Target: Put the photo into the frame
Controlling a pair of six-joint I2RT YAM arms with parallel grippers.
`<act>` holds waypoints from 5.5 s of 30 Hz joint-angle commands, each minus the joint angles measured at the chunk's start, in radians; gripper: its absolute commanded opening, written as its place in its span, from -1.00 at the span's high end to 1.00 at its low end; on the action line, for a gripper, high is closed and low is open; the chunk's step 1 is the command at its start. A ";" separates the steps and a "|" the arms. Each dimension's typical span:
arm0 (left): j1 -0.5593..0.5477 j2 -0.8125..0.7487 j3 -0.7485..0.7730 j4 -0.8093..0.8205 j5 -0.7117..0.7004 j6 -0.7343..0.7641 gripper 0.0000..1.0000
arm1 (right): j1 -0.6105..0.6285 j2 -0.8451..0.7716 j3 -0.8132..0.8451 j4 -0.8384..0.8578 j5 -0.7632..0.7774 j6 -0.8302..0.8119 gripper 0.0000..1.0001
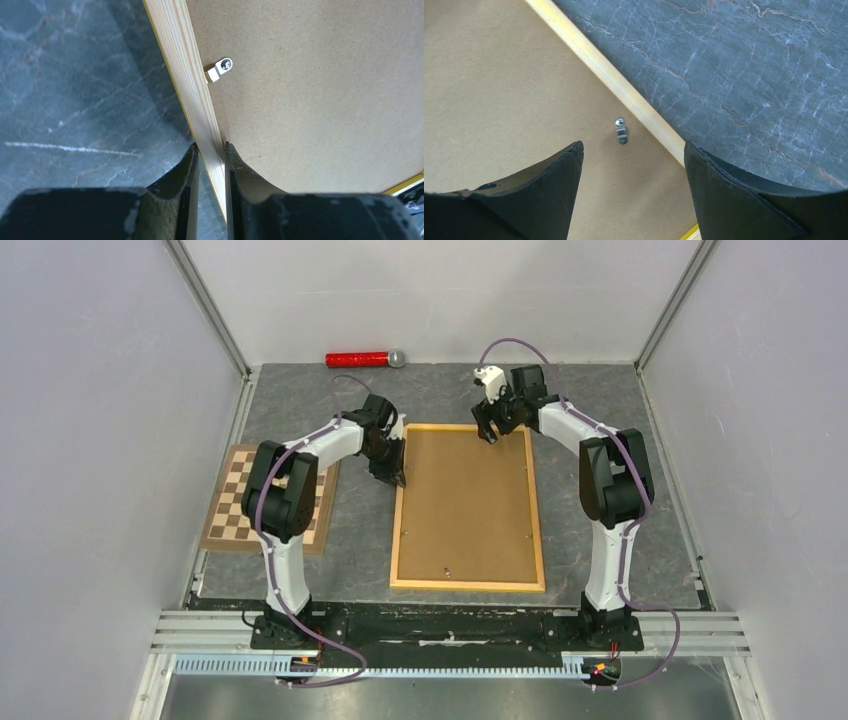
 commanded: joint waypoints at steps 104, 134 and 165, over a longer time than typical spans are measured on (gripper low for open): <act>-0.103 0.483 0.869 -0.387 -0.135 0.598 -0.08 | -0.307 -0.300 -0.322 0.022 -0.295 0.074 -0.47; -0.251 0.585 0.970 -0.259 -0.232 0.994 0.95 | -0.316 -0.395 -0.494 -0.087 -0.287 -0.067 -0.48; -0.283 0.592 0.964 -0.212 -0.281 0.983 0.95 | -0.301 -0.431 -0.677 0.012 -0.196 0.045 -0.33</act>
